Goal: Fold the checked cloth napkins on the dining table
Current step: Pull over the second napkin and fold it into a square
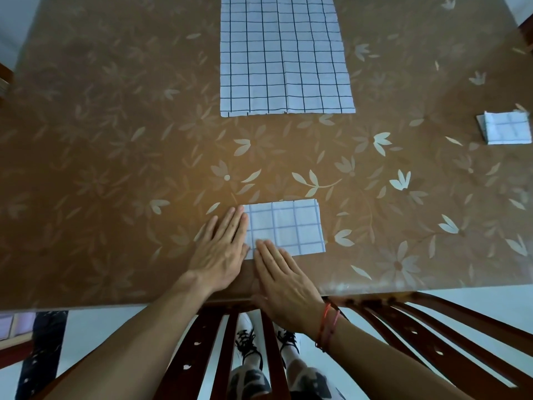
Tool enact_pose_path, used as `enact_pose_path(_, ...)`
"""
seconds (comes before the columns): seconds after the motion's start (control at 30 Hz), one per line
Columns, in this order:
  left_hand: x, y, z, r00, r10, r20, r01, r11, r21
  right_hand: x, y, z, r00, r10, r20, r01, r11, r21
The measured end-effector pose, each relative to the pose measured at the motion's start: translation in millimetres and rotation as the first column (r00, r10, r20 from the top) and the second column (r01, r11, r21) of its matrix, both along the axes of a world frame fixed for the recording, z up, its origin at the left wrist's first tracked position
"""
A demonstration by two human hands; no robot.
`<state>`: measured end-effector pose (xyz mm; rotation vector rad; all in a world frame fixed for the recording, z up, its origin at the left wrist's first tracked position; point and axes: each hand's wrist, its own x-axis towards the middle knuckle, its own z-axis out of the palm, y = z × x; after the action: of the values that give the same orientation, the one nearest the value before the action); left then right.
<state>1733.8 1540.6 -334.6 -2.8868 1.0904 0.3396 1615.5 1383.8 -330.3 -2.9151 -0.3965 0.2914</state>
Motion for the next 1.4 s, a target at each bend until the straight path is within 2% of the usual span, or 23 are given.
enact_pose_path(0.27,1,1,-1,1.000,-0.007,0.010,0.007,1.000,0.009,-14,-32,7,0.992,-0.093,-0.081,0.084,0.990,-0.113)
enact_pose_path(0.4,0,1,-2,1.000,0.000,-0.018,0.000,1.000,-0.017,-30,-67,9,0.982,-0.163,-0.091,0.143,0.969,-0.200)
enact_pose_path(0.53,-1,0,1,1.000,0.002,-0.010,-0.002,1.000,-0.004,-36,-84,9,0.979,-0.181,-0.092,0.157,0.962,-0.221)
enact_pose_path(0.7,-5,-9,10,0.997,0.073,-0.017,-0.073,0.996,-0.042,-35,-83,10,0.978,-0.194,-0.081,0.175,0.965,-0.193)
enact_pose_path(0.8,-12,-23,21,0.990,0.125,-0.061,-0.132,0.985,-0.116,-31,-83,14,0.977,-0.196,-0.079,0.181,0.970,-0.165)
enact_pose_path(0.97,-37,-44,28,0.990,0.030,-0.135,-0.057,0.978,-0.201,-14,-89,25,0.983,-0.177,0.051,0.182,0.977,-0.114)
enact_pose_path(1.1,-50,-51,24,0.986,0.021,-0.168,-0.047,0.987,-0.154,20,-96,31,0.958,-0.252,0.137,0.261,0.964,-0.051)
enact_pose_path(1.2,-49,-51,24,0.984,0.023,-0.176,-0.052,0.986,-0.159,50,-100,38,0.946,-0.310,0.094,0.312,0.950,-0.007)
enact_pose_path(1.4,-49,-48,28,0.984,0.007,-0.176,-0.047,0.975,-0.219,105,-102,46,0.920,-0.381,-0.096,0.386,0.922,0.040)
